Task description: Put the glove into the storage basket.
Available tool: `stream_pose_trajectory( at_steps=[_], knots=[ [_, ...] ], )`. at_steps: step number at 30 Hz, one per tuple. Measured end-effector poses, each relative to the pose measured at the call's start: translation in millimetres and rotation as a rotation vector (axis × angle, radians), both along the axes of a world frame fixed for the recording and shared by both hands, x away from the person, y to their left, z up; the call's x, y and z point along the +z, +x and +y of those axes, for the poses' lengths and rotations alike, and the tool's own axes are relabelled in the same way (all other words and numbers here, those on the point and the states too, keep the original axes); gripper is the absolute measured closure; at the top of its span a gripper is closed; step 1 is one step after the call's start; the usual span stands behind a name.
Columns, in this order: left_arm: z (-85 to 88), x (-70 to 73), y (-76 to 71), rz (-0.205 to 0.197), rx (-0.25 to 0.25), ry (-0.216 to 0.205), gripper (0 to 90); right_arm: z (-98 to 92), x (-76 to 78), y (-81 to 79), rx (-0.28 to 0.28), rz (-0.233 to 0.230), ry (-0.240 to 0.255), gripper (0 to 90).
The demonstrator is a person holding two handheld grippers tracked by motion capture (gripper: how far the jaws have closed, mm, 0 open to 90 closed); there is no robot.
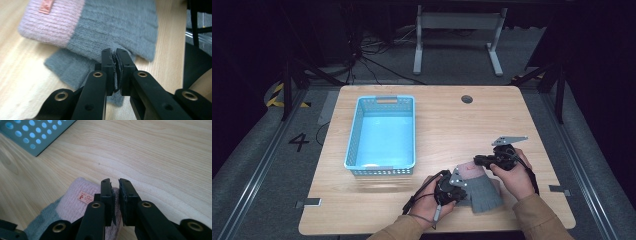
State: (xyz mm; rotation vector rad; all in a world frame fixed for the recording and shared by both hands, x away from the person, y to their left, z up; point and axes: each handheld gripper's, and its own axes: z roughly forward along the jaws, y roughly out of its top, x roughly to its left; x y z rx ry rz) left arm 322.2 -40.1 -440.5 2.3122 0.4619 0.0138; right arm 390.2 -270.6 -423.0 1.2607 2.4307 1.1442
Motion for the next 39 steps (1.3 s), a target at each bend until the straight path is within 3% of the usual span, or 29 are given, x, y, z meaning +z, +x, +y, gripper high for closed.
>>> stream_pose_trajectory(
  at_steps=[5,14,30,39],
  knots=[
    [9.1,11.9,1.5,-0.029,0.005,-0.01,86.1,-5.5,12.2,-6.3,-0.016,-0.017,0.022,82.6],
    [24.1,19.3,12.8,-0.046,0.059,-0.039,86.3,-18.0,25.5,-21.9,-0.039,-0.022,0.036,83.1],
    [39.5,36.2,23.4,-0.063,0.097,-0.097,86.6,-26.8,37.3,-49.7,-0.067,0.047,0.06,84.3],
    [36.5,36.0,31.2,-0.071,0.101,-0.079,86.7,-24.4,31.7,-69.1,-0.052,0.088,0.035,84.6]
  ],
)
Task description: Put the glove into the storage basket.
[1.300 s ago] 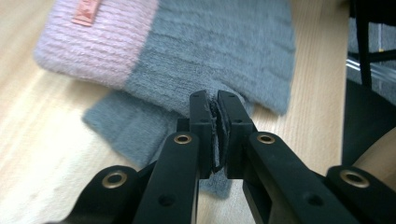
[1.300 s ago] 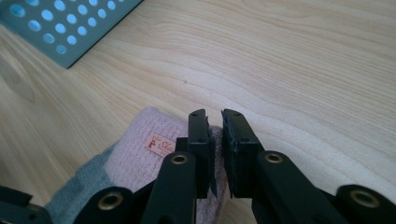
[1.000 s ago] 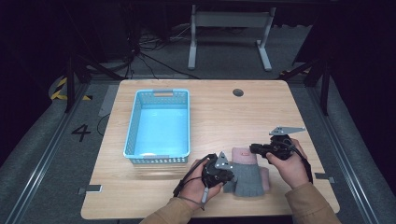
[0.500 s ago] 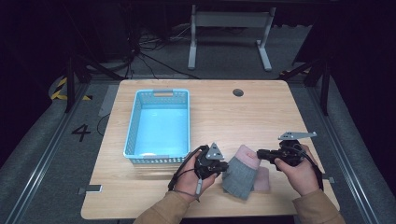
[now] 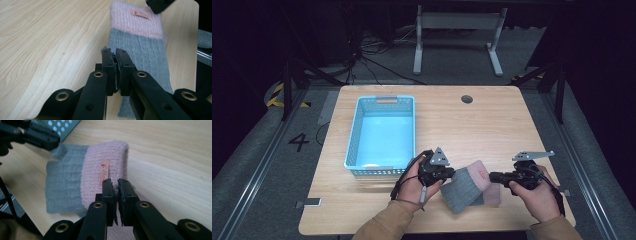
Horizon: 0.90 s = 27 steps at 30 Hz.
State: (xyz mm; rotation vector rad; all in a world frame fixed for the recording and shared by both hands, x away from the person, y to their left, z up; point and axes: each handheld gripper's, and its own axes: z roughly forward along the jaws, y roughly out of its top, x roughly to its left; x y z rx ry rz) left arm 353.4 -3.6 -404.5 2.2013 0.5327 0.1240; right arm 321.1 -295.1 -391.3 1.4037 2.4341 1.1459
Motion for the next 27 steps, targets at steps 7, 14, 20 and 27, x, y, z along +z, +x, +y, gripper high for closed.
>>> stream_pose_trajectory(
  at_steps=[7,14,20,27],
  knots=[
    [-11.2,-2.2,7.4,0.0,-0.012,0.008,86.7,-1.2,-9.0,-12.0,-0.007,0.051,-0.006,84.8],
    [-27.2,-8.2,14.2,-0.012,-0.03,0.047,86.8,-0.2,-15.2,-22.4,-0.03,0.069,-0.043,84.7],
    [-36.0,-21.8,18.0,-0.007,-0.034,0.113,85.9,5.5,-24.8,-26.7,-0.041,0.109,-0.078,80.1],
    [-32.5,-17.4,14.3,-0.038,-0.015,0.111,66.0,0.1,-13.3,-26.2,-0.04,0.088,-0.035,68.2]
  ],
)
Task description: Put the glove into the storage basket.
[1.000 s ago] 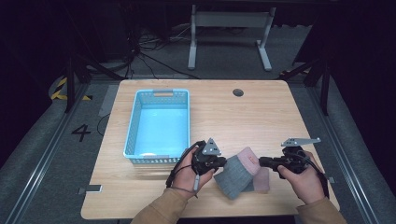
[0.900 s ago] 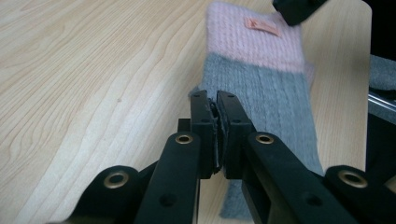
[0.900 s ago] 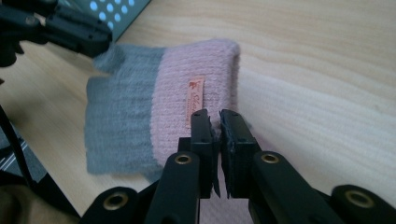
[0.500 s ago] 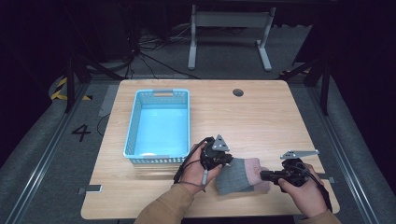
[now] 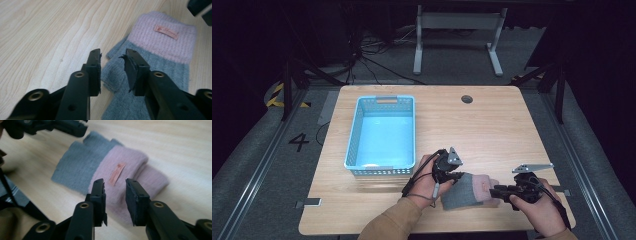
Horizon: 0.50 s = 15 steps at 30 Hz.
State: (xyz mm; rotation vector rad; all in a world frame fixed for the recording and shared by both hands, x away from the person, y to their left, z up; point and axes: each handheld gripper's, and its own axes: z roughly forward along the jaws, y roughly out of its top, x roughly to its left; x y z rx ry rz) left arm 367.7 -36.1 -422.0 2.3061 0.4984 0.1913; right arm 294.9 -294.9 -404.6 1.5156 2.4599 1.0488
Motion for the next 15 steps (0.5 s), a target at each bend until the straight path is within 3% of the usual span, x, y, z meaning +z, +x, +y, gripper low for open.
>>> stream_pose_trajectory(
  at_steps=[4,7,11,15],
  knots=[
    [12.8,6.8,-7.3,0.006,0.022,-0.004,65.0,0.0,3.4,5.5,0.017,-0.087,-0.028,62.6],
    [26.7,10.3,-13.8,0.027,0.051,-0.008,63.5,4.3,0.0,12.8,0.024,-0.124,-0.085,60.6],
    [40.0,8.4,-23.7,0.07,0.066,-0.002,64.0,10.5,-8.8,21.6,0.027,-0.089,-0.114,58.2],
    [43.8,-2.4,-29.0,0.114,0.059,0.019,64.2,15.0,-17.2,27.6,0.05,-0.055,-0.159,57.7]
  ],
)
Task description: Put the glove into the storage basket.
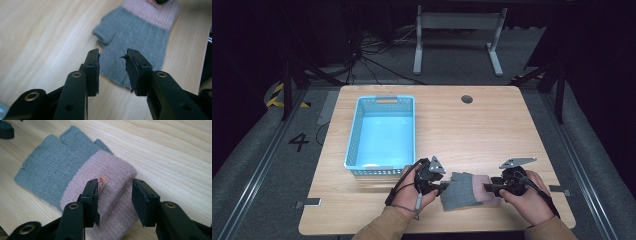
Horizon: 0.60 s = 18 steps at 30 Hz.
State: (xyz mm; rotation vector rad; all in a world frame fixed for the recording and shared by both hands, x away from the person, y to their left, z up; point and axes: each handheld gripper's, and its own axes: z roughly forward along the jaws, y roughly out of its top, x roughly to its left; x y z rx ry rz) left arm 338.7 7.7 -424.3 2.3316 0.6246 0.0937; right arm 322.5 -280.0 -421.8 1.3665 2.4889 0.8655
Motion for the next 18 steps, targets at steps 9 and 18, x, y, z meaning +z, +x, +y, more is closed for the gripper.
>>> stream_pose_trajectory(
  at_steps=[9,18],
  knots=[
    [-9.4,-19.5,-3.6,0.067,-0.039,0.047,54.1,3.3,-2.0,2.7,0.019,0.033,-0.002,64.9],
    [-18.4,-26.9,-1.9,0.067,-0.051,0.095,57.1,4.1,-3.1,1.2,0.02,0.03,0.005,70.1]
  ],
)
